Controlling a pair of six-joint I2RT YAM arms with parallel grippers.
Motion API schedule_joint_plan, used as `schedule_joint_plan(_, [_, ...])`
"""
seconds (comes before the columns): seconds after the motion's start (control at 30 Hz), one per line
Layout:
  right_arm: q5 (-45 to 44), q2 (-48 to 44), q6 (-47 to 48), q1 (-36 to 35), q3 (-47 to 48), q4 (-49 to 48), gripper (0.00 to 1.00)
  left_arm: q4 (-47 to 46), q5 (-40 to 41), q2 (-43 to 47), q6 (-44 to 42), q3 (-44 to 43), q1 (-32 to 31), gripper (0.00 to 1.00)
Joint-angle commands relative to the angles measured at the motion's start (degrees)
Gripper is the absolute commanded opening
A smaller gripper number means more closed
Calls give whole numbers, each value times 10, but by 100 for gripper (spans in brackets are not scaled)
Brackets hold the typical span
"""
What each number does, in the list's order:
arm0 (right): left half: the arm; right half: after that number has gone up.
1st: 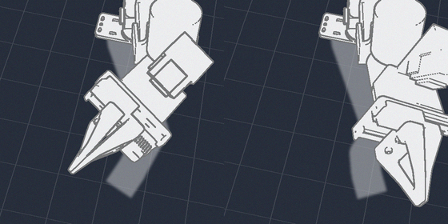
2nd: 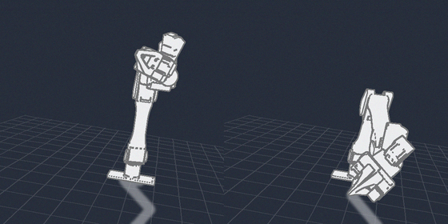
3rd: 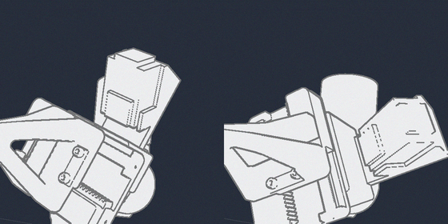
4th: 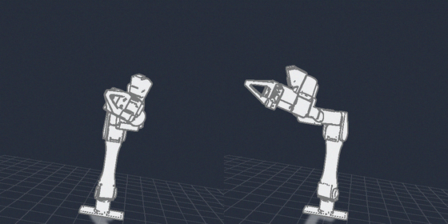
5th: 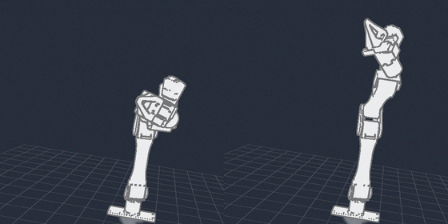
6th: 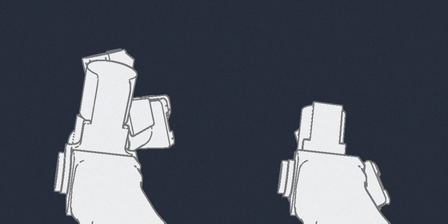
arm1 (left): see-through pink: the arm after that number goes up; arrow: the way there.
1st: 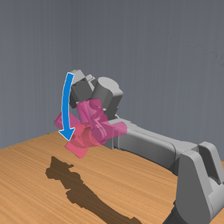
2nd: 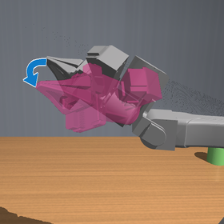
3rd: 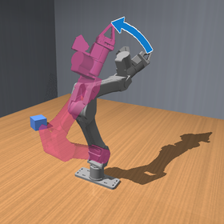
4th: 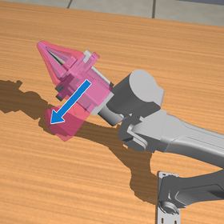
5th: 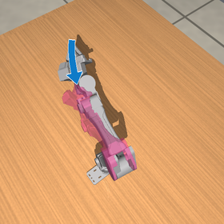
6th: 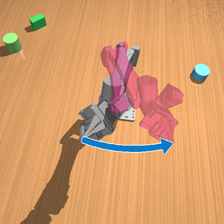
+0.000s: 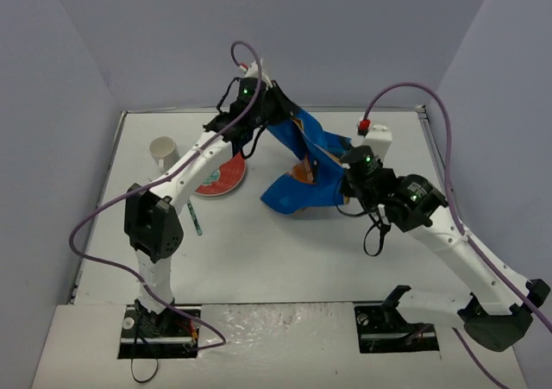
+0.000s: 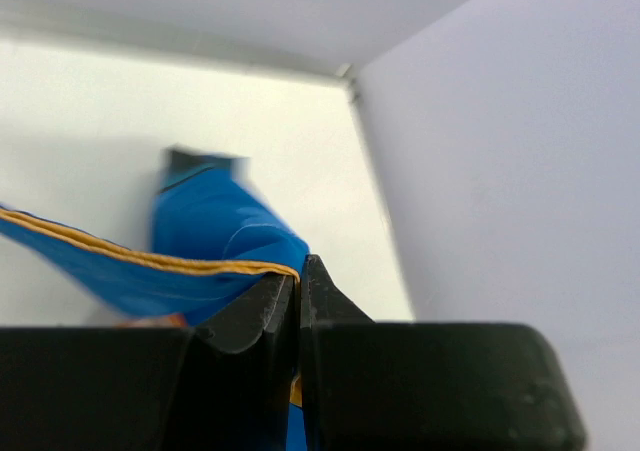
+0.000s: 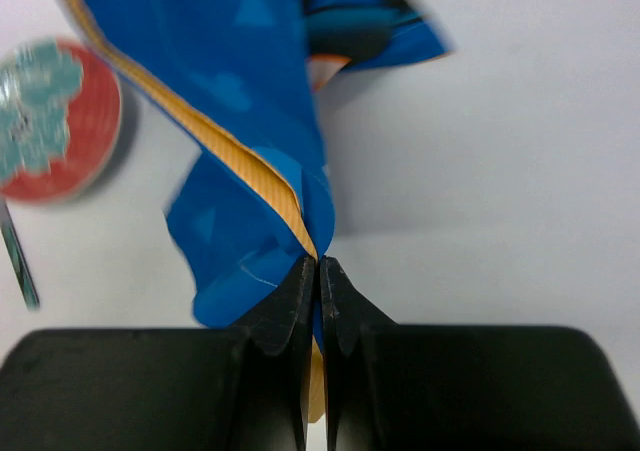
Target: Set the dinner table for one person
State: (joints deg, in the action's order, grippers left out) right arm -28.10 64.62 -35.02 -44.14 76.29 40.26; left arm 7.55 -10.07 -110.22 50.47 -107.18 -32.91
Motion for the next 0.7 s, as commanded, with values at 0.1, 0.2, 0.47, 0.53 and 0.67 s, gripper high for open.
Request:
schedule_joint_plan(0.1, [-248,107,272,66,295,6,0,-22,11,20,-153,-223,11,0])
schedule_joint_plan(0.2, [-290,117,322,66,345,-7,0,-29,2,38,-167,-230,15,0])
schedule_joint_plan(0.47, [-113,-7,309,64,242,-62,0,-62,34,189,-220,-73,15,0])
schedule_joint_plan(0.53, [-62,-38,304,64,205,-66,0,-66,40,224,-239,-26,13,0])
schedule_joint_plan(0.67, [59,-100,290,64,143,-63,0,-40,33,293,-287,48,8,0])
